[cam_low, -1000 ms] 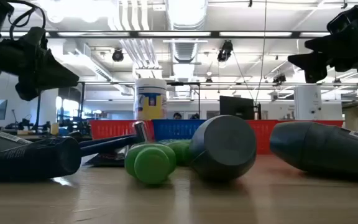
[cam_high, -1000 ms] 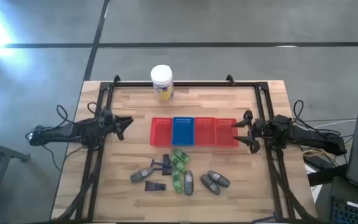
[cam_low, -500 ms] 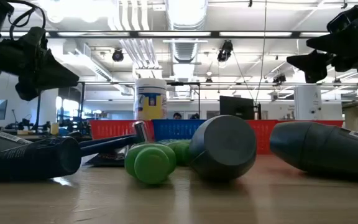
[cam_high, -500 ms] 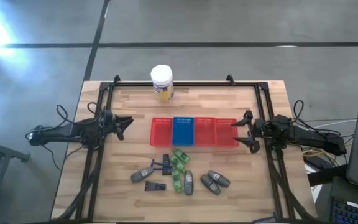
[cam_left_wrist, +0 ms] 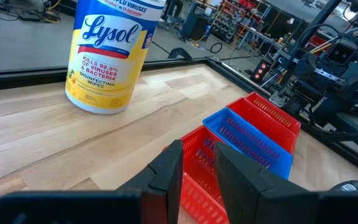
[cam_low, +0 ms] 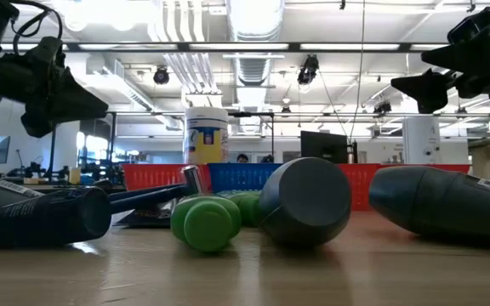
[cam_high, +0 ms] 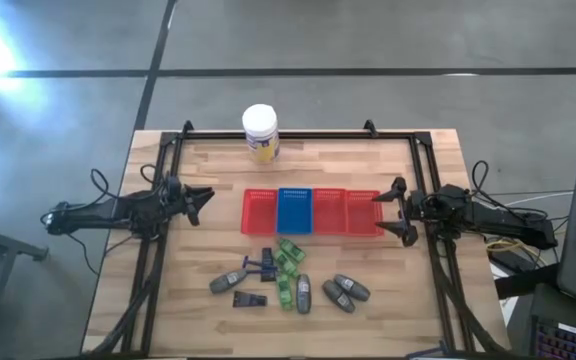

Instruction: Pick & Place Travel size toiletries

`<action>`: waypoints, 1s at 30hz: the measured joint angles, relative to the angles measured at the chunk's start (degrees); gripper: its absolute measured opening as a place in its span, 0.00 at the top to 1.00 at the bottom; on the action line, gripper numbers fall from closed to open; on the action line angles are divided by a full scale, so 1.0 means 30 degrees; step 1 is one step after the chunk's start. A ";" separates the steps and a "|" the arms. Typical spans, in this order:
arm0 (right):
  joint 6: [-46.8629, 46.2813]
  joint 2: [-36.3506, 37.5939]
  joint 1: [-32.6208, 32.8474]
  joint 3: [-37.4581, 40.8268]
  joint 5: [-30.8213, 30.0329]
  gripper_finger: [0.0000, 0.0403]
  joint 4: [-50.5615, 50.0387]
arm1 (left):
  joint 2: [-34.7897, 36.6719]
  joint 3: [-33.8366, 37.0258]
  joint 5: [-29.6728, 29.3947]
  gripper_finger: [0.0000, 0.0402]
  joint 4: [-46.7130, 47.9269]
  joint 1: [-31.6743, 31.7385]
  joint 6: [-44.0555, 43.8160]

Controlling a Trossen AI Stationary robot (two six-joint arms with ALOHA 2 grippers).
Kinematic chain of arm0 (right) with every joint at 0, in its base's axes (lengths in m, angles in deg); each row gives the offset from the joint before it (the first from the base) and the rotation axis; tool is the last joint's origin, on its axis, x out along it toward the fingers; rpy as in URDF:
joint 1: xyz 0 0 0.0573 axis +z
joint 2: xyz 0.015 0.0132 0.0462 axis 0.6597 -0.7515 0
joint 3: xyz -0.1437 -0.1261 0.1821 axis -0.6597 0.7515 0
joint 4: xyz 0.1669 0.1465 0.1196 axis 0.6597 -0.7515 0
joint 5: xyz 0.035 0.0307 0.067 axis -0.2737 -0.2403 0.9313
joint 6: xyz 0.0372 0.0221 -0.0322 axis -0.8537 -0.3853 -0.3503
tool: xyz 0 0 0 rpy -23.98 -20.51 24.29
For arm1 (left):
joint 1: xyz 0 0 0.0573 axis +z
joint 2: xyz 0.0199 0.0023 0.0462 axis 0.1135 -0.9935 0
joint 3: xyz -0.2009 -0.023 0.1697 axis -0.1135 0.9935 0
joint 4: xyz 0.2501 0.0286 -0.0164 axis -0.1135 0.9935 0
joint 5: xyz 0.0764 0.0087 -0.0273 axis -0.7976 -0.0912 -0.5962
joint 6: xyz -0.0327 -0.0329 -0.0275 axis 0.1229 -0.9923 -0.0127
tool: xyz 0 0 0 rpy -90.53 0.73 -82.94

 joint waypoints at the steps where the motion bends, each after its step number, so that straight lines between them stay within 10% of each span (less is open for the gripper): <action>1: -0.0002 -0.0002 0.0000 0.0002 0.0002 0.11 0.0000 | -0.0002 0.0000 0.0000 0.76 -0.0003 0.0001 -0.0002; 30: 0.0000 -0.0002 0.0000 -0.0002 0.0001 0.29 -0.0002 | -0.0004 0.0000 0.0000 0.76 0.0001 0.0001 -0.0007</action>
